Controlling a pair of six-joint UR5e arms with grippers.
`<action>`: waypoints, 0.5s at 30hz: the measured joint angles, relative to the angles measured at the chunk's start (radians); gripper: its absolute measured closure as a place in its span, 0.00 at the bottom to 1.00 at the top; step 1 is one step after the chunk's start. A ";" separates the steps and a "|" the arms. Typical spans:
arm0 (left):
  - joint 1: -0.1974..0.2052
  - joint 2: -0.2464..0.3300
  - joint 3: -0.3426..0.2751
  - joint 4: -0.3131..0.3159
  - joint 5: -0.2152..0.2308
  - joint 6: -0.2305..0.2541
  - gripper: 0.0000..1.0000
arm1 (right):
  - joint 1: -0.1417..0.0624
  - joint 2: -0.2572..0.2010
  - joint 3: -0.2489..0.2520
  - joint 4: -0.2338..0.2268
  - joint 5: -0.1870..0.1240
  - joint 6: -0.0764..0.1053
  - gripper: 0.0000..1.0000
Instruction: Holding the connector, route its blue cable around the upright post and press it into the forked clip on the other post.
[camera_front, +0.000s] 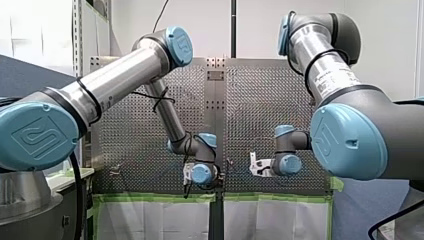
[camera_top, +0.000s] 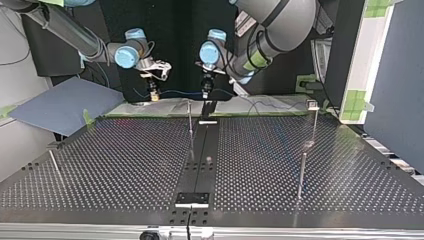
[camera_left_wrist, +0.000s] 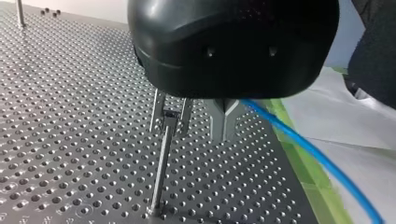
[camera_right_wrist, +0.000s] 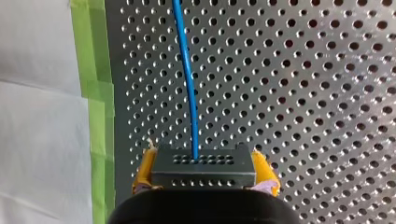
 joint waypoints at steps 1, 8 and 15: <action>0.001 -0.002 0.003 0.002 0.000 -0.005 1.00 | -0.002 0.000 -0.001 0.001 0.000 0.000 1.00; 0.009 -0.004 0.008 0.015 0.003 -0.016 1.00 | -0.020 0.002 -0.016 0.023 0.000 -0.005 1.00; 0.017 -0.004 0.008 0.023 0.009 -0.020 1.00 | -0.031 0.002 -0.021 0.029 -0.001 -0.006 1.00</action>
